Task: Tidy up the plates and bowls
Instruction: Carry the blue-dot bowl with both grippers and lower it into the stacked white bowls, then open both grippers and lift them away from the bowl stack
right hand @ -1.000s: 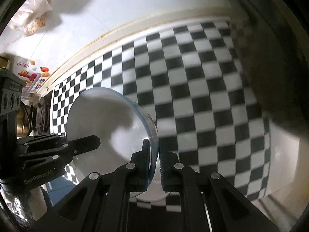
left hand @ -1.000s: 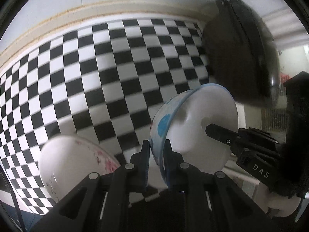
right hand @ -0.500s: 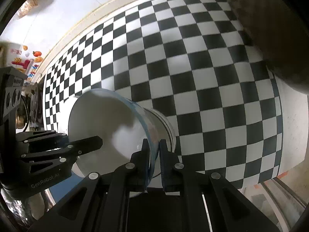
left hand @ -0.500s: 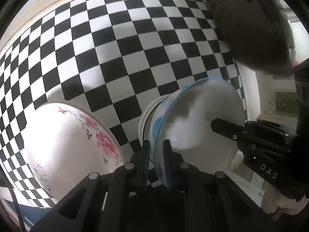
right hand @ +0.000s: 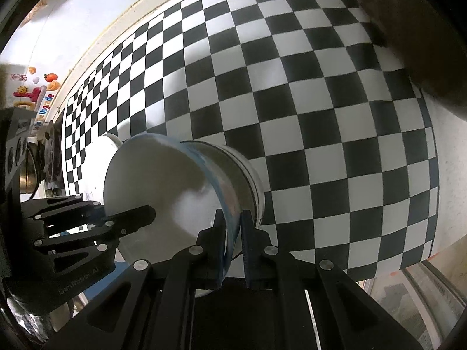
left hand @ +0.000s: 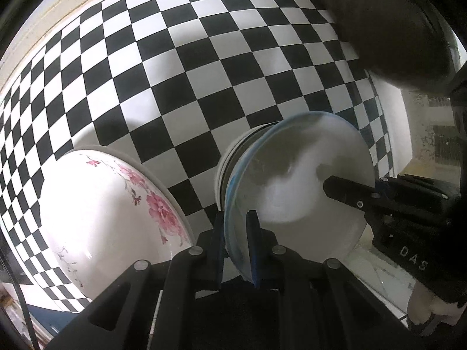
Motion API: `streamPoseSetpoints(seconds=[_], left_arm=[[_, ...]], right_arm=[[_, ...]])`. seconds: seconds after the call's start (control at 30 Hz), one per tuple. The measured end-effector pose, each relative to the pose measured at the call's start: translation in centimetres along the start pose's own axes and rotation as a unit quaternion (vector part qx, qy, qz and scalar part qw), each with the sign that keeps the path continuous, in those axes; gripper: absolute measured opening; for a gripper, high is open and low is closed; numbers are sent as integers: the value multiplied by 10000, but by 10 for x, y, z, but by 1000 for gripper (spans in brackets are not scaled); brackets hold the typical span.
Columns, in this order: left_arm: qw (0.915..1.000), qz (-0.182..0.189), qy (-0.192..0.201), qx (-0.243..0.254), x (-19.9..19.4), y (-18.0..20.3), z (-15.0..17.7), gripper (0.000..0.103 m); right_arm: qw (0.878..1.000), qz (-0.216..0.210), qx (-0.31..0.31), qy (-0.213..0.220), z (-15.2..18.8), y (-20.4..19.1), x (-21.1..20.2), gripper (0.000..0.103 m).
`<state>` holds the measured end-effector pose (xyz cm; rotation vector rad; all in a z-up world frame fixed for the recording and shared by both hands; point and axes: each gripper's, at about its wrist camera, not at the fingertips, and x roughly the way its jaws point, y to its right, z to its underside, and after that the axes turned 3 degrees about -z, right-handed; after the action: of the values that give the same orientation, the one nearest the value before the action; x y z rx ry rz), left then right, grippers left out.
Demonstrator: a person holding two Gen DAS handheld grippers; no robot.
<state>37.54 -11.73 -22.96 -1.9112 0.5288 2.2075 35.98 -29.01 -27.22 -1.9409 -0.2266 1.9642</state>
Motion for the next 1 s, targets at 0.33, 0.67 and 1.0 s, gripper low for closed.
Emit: streamPoseSetpoints(seconds=[0.33, 0.67, 1.0], left_arm=[[10000, -42, 13, -21, 1, -1, 1, 12], [9999, -122, 52, -49, -2, -3, 1, 12], [9995, -218, 200, -61, -11, -3, 4, 12]], right_arm=[[9998, 140, -101, -69, 0, -4, 4, 14], [9998, 191, -92, -47, -1, -5, 2, 17], [10000, 80, -19, -11, 0, 0, -5, 17]])
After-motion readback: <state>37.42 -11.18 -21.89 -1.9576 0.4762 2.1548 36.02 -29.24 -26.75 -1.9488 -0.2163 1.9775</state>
